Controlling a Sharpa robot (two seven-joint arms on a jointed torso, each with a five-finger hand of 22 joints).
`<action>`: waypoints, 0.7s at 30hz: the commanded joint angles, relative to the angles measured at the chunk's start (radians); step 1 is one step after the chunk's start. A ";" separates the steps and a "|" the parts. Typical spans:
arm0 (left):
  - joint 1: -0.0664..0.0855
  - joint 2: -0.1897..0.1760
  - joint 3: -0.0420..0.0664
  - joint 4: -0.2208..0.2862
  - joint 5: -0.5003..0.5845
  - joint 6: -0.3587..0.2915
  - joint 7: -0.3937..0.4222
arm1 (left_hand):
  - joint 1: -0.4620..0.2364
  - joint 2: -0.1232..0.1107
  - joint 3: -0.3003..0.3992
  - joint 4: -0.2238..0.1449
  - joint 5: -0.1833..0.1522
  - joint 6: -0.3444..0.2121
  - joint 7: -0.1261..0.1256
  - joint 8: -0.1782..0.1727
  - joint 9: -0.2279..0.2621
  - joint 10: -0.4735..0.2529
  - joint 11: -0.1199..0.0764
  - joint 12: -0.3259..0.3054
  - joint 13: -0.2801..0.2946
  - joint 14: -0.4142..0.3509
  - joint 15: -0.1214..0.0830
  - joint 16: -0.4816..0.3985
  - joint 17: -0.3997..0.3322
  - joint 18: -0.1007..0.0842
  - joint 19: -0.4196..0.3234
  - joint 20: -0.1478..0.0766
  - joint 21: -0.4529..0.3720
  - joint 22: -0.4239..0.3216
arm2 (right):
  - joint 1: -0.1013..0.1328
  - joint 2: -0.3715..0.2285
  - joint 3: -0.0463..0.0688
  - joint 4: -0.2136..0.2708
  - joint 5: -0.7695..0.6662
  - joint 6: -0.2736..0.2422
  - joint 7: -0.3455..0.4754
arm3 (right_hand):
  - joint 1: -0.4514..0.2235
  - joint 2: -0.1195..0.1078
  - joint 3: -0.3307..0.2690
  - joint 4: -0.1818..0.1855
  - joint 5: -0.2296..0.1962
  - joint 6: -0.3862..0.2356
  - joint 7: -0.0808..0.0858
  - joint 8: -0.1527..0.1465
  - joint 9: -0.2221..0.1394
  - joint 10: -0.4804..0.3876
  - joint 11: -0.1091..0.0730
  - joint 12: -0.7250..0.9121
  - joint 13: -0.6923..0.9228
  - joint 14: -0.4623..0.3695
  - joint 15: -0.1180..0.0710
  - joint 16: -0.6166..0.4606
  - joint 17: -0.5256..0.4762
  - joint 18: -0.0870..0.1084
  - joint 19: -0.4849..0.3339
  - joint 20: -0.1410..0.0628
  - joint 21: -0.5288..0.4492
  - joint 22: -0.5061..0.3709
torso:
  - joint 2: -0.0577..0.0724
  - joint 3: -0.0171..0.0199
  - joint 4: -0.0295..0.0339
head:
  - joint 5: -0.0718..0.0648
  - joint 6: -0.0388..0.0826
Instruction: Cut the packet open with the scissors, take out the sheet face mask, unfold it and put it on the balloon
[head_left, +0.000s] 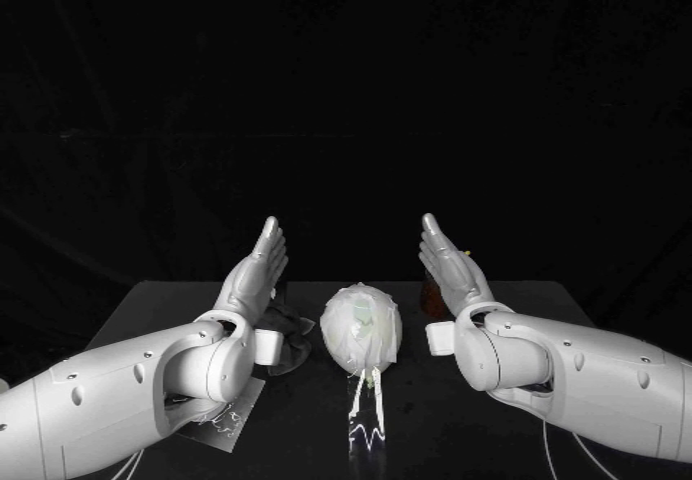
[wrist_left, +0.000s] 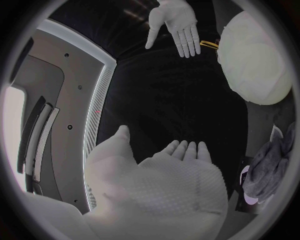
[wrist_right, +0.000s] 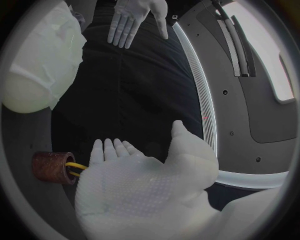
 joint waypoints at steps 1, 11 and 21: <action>-0.006 0.010 0.007 0.003 0.014 -0.165 -0.013 | -0.312 0.001 0.000 -0.018 -0.007 -0.036 -0.010 -0.012 -0.014 -0.040 -0.009 -0.006 -0.004 -0.030 -0.009 -0.011 -0.006 -0.022 -0.027 -0.012 -0.011 -0.004 | -0.001 0.001 0.001 -0.002 0.040 -0.051 0.017 | -0.334 -0.005 0.002 -0.018 -0.008 -0.042 -0.010 -0.013 -0.009 -0.046 -0.009 -0.007 -0.004 -0.042 -0.008 -0.014 -0.006 -0.022 -0.033 -0.011 -0.013 -0.016 | 0.005 0.0034 -0.0070 | 0.012 0.017; -0.013 0.020 0.014 0.004 0.018 -0.218 -0.019 | -0.312 0.001 0.000 -0.018 -0.007 -0.036 -0.010 -0.012 -0.014 -0.040 -0.009 -0.006 -0.004 -0.030 -0.009 -0.011 -0.006 -0.022 -0.027 -0.012 -0.011 -0.004 | -0.001 0.001 0.001 -0.002 0.040 -0.051 0.017 | -0.334 -0.005 0.002 -0.018 -0.008 -0.042 -0.010 -0.013 -0.009 -0.046 -0.009 -0.007 -0.004 -0.042 -0.008 -0.014 -0.006 -0.022 -0.033 -0.011 -0.013 -0.016 | 0.005 0.0034 -0.0070 | 0.012 0.017; -0.013 0.020 0.014 0.004 0.018 -0.218 -0.019 | -0.312 0.001 0.000 -0.018 -0.007 -0.036 -0.010 -0.012 -0.014 -0.040 -0.009 -0.006 -0.004 -0.030 -0.009 -0.011 -0.006 -0.022 -0.027 -0.012 -0.011 -0.004 | -0.001 0.001 0.001 -0.002 0.040 -0.051 0.017 | -0.334 -0.005 0.002 -0.018 -0.008 -0.042 -0.010 -0.013 -0.009 -0.046 -0.009 -0.007 -0.004 -0.042 -0.008 -0.014 -0.006 -0.022 -0.033 -0.011 -0.013 -0.016 | 0.005 0.0034 -0.0070 | 0.012 0.017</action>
